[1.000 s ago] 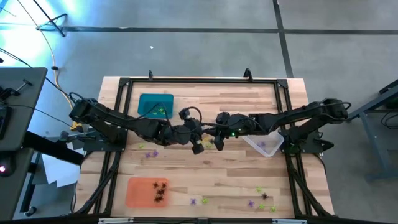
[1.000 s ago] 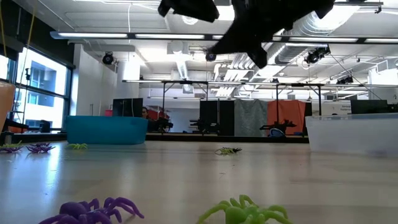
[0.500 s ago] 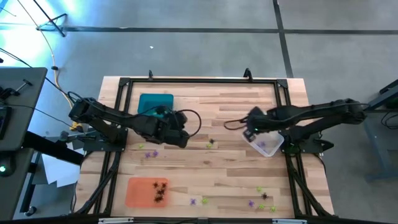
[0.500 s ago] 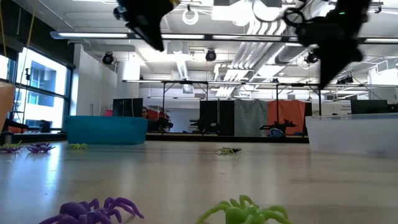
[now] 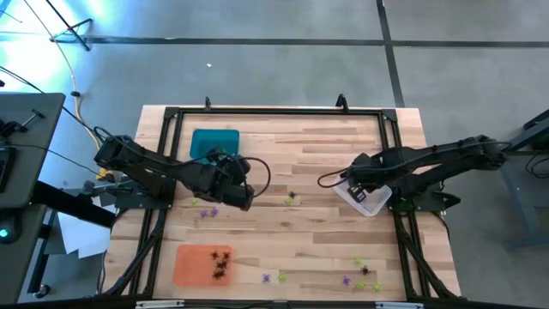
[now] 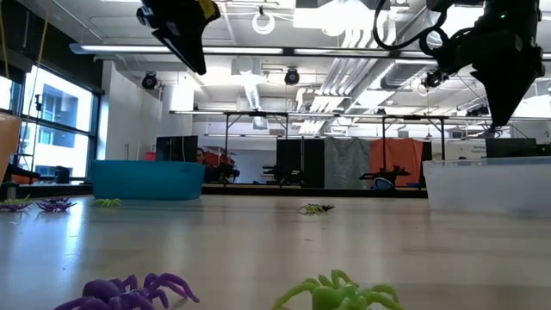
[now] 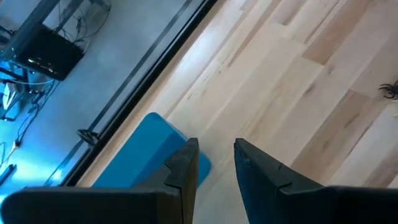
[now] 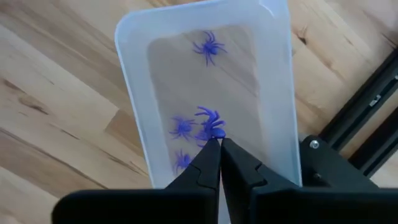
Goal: Sort Halloween decoration
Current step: Put the violet spider toy into the transparent bin, then put the black spider toy into the orange bin
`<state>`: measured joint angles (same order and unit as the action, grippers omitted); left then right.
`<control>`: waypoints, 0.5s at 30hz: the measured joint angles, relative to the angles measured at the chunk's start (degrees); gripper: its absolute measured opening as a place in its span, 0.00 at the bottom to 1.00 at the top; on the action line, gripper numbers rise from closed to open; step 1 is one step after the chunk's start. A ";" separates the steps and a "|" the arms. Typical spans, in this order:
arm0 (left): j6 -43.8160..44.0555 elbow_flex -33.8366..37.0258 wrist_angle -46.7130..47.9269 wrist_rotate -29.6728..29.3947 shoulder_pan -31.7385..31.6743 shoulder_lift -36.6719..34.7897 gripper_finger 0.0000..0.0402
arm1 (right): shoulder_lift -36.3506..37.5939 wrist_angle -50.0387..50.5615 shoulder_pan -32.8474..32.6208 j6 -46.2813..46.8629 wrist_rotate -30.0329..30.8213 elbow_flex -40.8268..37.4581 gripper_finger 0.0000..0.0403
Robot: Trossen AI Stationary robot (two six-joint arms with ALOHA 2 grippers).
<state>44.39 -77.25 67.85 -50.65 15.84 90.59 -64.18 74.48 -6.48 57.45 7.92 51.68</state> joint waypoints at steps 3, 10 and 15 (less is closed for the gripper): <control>0.06 0.00 0.00 0.09 0.42 0.00 0.22 | 0.02 0.02 0.02 -0.96 0.00 0.00 0.08; 0.06 0.00 0.00 0.57 0.43 0.00 0.22 | 0.02 0.04 0.02 -0.95 -0.50 0.00 0.30; 0.06 0.02 0.00 0.59 0.43 0.00 0.22 | 0.02 0.00 0.00 -0.96 -0.50 0.00 0.36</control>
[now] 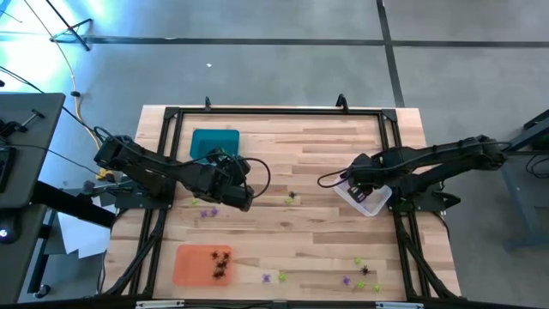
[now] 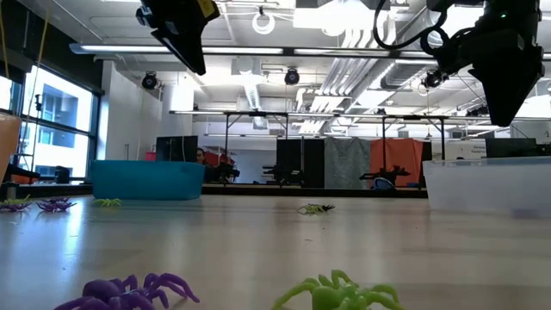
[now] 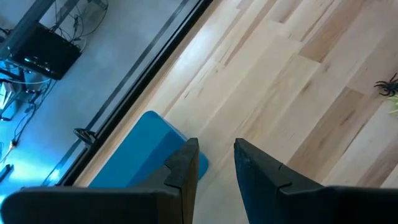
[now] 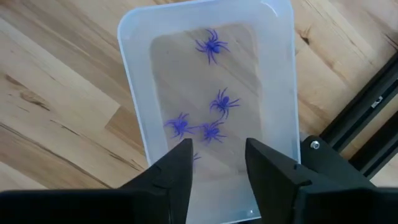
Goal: Sort Halloween decoration
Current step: Put the black spider toy into the orange bin
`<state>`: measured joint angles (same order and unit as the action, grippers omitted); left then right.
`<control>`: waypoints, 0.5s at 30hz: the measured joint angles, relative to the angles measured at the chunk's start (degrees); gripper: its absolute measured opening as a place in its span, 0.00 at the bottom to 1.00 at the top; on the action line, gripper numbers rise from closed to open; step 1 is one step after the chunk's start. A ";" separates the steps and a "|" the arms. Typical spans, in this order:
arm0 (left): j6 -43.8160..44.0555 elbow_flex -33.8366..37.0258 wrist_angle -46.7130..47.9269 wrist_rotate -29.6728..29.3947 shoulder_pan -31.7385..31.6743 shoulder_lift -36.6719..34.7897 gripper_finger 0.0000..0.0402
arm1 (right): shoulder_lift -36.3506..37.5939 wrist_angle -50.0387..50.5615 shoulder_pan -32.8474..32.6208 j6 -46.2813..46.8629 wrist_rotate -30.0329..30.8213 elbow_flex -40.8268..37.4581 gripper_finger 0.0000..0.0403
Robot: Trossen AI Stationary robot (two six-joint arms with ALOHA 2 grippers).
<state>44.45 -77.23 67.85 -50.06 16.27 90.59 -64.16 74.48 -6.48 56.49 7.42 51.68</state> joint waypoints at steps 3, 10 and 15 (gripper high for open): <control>-0.03 0.18 -0.51 0.64 0.00 0.00 0.22 | 0.08 -1.91 -0.26 -0.45 1.13 0.00 0.36; -9.40 8.85 -21.49 11.61 -1.79 0.02 0.22 | -0.58 -23.88 -2.76 -10.23 4.01 0.00 0.36; -14.85 14.59 -37.48 18.10 -3.74 0.04 0.22 | -5.68 -34.72 -2.81 -20.73 6.70 0.00 0.36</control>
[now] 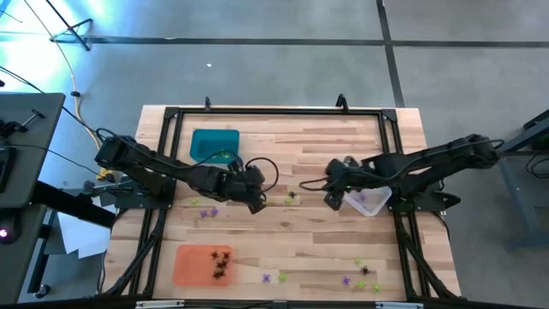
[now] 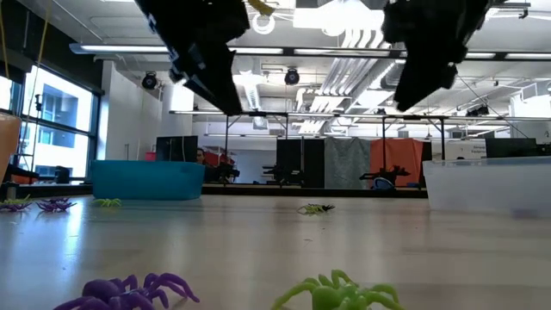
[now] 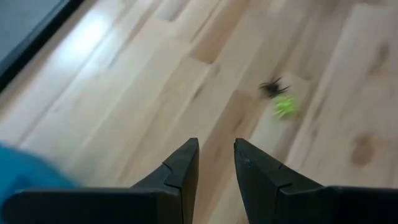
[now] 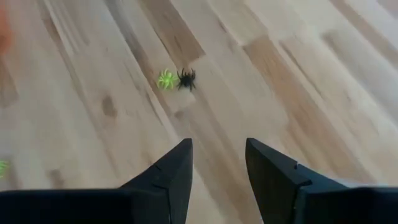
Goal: Sort Halloween decoration
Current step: Put the black spider toy into the orange bin
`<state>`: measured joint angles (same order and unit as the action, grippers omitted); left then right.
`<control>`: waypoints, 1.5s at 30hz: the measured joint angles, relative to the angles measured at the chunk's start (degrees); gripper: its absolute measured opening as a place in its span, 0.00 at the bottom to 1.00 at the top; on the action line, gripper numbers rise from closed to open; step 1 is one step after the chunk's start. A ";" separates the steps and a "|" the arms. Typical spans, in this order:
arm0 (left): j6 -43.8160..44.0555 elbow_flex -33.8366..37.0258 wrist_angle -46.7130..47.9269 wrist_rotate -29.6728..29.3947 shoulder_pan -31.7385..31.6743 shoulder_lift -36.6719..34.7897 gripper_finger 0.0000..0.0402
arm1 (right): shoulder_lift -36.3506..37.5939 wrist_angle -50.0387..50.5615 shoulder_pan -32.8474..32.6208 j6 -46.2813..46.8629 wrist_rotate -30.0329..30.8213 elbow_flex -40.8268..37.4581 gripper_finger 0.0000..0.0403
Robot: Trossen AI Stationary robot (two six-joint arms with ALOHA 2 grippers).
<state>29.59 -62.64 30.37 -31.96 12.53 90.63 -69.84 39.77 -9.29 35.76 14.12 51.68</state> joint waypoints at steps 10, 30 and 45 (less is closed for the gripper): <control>0.27 1.56 -3.47 3.44 -0.28 0.00 0.22 | -17.10 -15.35 0.63 -23.41 2.21 0.00 0.36; -13.52 1.43 -26.40 15.03 -7.99 12.08 0.22 | -4.27 8.43 -7.67 2.77 2.25 0.00 0.36; -16.65 -5.55 -33.58 25.12 -11.17 27.25 0.22 | -1.95 18.01 -12.90 13.49 2.03 0.00 0.36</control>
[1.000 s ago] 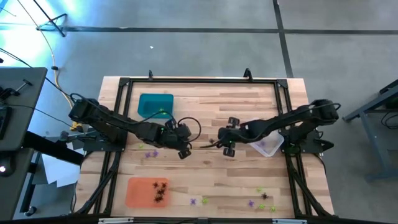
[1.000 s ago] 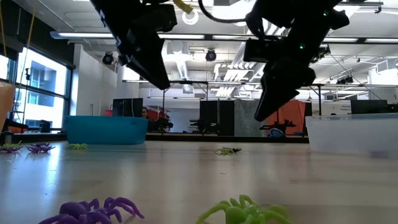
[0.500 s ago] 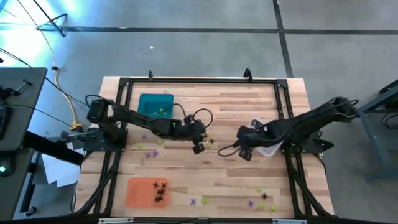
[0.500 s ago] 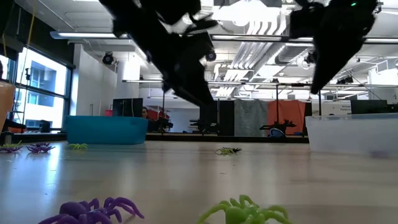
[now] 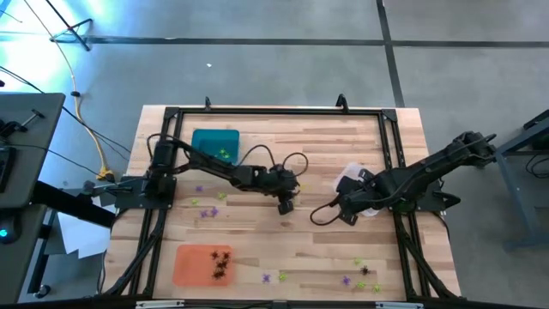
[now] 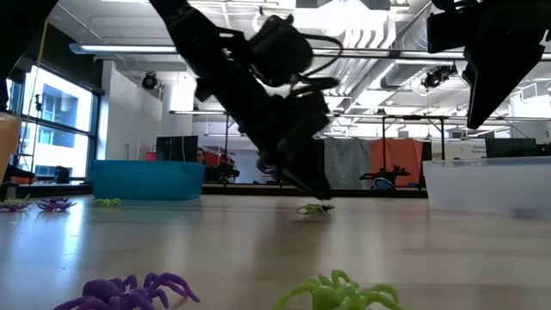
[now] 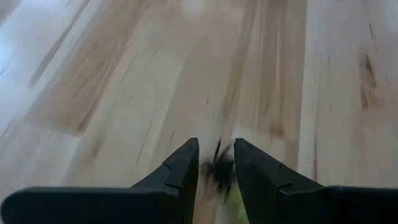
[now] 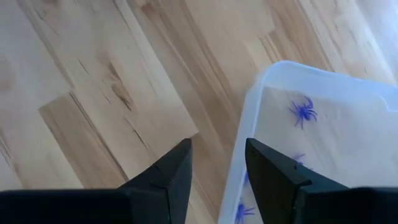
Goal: Sort Halloween decoration
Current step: Put the black spider toy into the orange bin
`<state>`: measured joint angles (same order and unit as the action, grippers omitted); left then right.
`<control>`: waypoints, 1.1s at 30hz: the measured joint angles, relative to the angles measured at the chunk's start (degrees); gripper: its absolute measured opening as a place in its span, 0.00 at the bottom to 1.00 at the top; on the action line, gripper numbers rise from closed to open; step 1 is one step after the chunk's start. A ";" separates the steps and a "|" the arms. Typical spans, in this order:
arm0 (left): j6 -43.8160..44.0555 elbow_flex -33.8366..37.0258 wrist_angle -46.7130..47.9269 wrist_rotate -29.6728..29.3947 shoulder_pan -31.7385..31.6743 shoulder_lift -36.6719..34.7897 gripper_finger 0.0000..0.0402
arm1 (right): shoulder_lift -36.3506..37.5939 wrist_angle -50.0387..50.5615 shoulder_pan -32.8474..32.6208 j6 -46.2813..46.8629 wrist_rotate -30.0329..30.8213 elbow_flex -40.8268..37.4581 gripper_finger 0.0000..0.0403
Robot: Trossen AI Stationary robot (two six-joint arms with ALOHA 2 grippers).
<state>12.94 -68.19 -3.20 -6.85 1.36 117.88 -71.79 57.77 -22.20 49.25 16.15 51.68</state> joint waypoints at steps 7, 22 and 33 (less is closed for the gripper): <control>-3.42 -5.40 11.03 -7.39 1.14 3.94 0.22 | 0.09 0.24 0.00 -0.22 -0.29 0.00 0.36; 4.74 -5.90 13.64 -1.15 -1.88 5.28 0.11 | 0.09 0.31 0.00 -1.51 -0.52 0.00 0.36; 6.46 -6.92 15.62 2.14 -2.57 4.68 0.01 | 0.09 0.44 0.00 -2.82 -0.46 0.00 0.36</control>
<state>19.41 -75.11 12.42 -4.71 -1.21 122.56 -71.70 58.22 -22.20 46.43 15.69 51.68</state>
